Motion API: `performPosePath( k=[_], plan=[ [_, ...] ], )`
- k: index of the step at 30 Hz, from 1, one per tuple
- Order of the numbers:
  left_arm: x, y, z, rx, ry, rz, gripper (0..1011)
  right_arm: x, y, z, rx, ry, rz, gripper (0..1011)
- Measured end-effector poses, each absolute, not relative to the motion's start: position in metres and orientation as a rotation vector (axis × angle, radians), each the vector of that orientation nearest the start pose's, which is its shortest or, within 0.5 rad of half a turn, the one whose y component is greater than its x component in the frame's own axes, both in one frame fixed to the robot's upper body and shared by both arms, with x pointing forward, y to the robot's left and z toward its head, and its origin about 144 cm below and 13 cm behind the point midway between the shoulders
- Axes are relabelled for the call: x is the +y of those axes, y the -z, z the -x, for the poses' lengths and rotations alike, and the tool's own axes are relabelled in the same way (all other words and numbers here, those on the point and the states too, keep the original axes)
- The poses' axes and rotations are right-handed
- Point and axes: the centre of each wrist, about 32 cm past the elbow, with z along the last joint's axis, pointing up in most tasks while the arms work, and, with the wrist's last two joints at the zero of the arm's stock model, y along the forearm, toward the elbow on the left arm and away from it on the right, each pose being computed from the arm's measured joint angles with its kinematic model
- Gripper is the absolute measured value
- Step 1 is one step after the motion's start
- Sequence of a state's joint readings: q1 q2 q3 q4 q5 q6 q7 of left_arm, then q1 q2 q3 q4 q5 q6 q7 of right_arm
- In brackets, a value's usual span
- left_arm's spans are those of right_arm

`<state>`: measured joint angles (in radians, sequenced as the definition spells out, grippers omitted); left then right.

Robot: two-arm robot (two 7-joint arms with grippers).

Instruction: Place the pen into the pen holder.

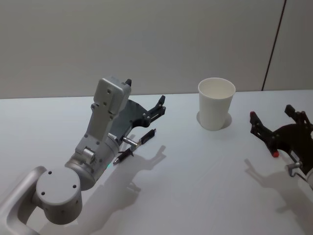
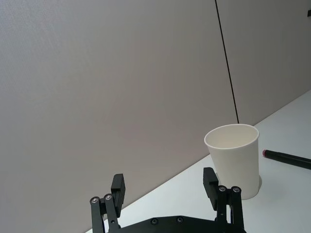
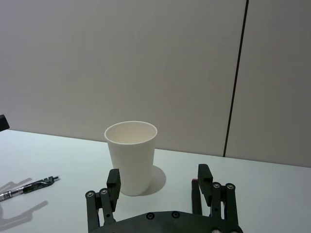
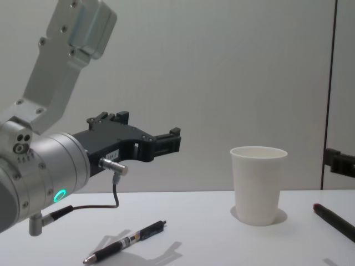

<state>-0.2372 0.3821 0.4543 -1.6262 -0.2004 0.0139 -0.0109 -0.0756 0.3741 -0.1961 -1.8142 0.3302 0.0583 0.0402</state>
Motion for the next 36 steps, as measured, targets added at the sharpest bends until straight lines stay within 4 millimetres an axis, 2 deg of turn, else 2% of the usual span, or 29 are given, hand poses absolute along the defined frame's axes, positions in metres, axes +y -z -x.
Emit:
performPosePath(
  k=[21,36],
  plan=[
    [0.198,-1.204,-0.492,-0.268,-1.124,-0.061,1001,-0.269,-1.194,-0.414,-0.001,1.360,0.017,1001],
    [0.198,-1.204,-0.492,-0.268,-1.124,-0.061,1001,-0.278,-1.201,-0.411,0.076,1.421,0.026,1001]
  ],
)
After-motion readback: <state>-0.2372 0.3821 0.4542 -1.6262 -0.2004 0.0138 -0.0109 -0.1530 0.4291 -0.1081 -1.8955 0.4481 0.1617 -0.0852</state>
